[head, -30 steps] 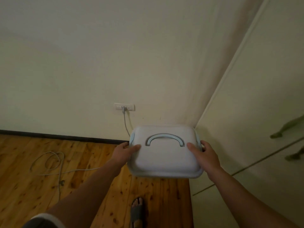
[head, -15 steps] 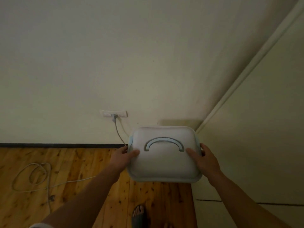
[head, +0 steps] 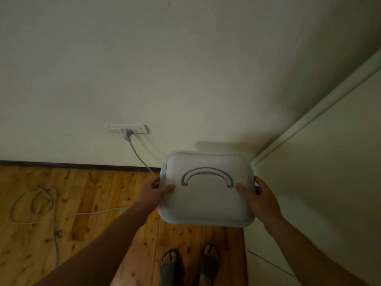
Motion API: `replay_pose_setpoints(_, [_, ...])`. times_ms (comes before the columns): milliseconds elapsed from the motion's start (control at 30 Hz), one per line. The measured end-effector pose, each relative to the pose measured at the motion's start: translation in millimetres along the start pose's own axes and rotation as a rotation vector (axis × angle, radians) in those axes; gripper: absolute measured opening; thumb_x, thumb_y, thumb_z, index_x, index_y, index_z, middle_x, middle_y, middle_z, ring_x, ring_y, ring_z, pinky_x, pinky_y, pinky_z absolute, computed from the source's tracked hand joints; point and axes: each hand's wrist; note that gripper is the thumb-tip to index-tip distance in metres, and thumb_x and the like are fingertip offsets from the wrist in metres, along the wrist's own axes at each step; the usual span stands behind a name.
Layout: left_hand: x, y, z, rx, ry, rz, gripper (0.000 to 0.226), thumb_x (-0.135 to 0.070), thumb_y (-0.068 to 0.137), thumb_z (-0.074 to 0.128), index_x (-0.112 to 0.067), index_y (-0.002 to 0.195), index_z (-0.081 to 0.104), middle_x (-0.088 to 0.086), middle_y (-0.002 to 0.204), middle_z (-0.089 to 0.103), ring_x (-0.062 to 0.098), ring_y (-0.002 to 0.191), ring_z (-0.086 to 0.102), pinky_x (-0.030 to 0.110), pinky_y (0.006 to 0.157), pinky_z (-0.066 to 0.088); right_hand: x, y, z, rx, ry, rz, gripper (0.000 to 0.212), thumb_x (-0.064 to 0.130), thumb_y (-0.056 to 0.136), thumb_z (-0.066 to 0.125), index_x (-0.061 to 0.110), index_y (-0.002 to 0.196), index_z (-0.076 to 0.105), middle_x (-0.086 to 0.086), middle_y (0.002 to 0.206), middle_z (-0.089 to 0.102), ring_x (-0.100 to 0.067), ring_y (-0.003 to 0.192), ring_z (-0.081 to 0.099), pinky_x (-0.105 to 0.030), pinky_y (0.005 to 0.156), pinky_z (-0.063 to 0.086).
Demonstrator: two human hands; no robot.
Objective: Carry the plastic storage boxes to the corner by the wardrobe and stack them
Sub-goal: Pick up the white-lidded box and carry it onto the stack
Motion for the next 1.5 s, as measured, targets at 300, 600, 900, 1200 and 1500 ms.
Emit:
replay_pose_setpoints(300, [48,83,46,-0.013,-0.030,-0.071,0.046,-0.035,0.087,0.067,-0.020,0.130,0.056,-0.009,0.104,0.062,0.006,0.090,0.057,0.021,0.070,0.046,-52,81,24,0.001,0.031,0.053,0.082,0.051,0.077,0.072,0.029,0.147,0.035,-0.002,0.144,0.048,-0.026,0.123,0.052,-0.046,0.099,0.046])
replay_pose_setpoints(600, [104,147,70,-0.004,-0.004,-0.125,0.032,-0.031,0.086,0.070,-0.028,0.115,0.057,-0.014,0.098,0.063,0.005,0.087,0.060,0.019,0.063,0.046,-95,148,60,0.025,-0.040,0.089,0.083,0.051,0.078,0.070,0.028,0.148,0.034,-0.002,0.147,0.045,-0.027,0.128,0.048,-0.049,0.103,0.043])
replay_pose_setpoints(900, [126,192,92,0.039,0.067,-0.149,0.055,-0.027,0.084,0.073,-0.017,0.134,0.053,0.003,0.118,0.065,0.022,0.103,0.063,0.039,0.090,0.053,-120,196,71,0.024,-0.058,0.116,0.082,0.052,0.077,0.070,0.030,0.147,0.034,0.000,0.145,0.046,-0.026,0.126,0.049,-0.043,0.098,0.045])
replay_pose_setpoints(1200, [140,214,92,0.019,0.058,-0.149,0.052,-0.024,0.084,0.072,-0.018,0.132,0.055,-0.002,0.109,0.067,0.012,0.094,0.064,0.023,0.070,0.050,-129,211,84,0.058,-0.091,0.115,0.079,0.053,0.077,0.069,0.031,0.145,0.037,0.000,0.141,0.051,-0.026,0.121,0.052,-0.046,0.097,0.047])
replay_pose_setpoints(1500, [153,222,86,0.004,0.053,-0.149,0.057,-0.026,0.081,0.076,-0.021,0.133,0.053,-0.006,0.108,0.067,0.009,0.092,0.064,0.023,0.069,0.050,-134,218,96,0.056,-0.114,0.122,0.075,0.050,0.078,0.069,0.031,0.143,0.038,0.000,0.138,0.053,-0.027,0.118,0.053,-0.045,0.094,0.048])
Point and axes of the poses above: each hand's wrist, its own y-axis towards the middle knuckle, its own z-axis out of the palm, x = y × z
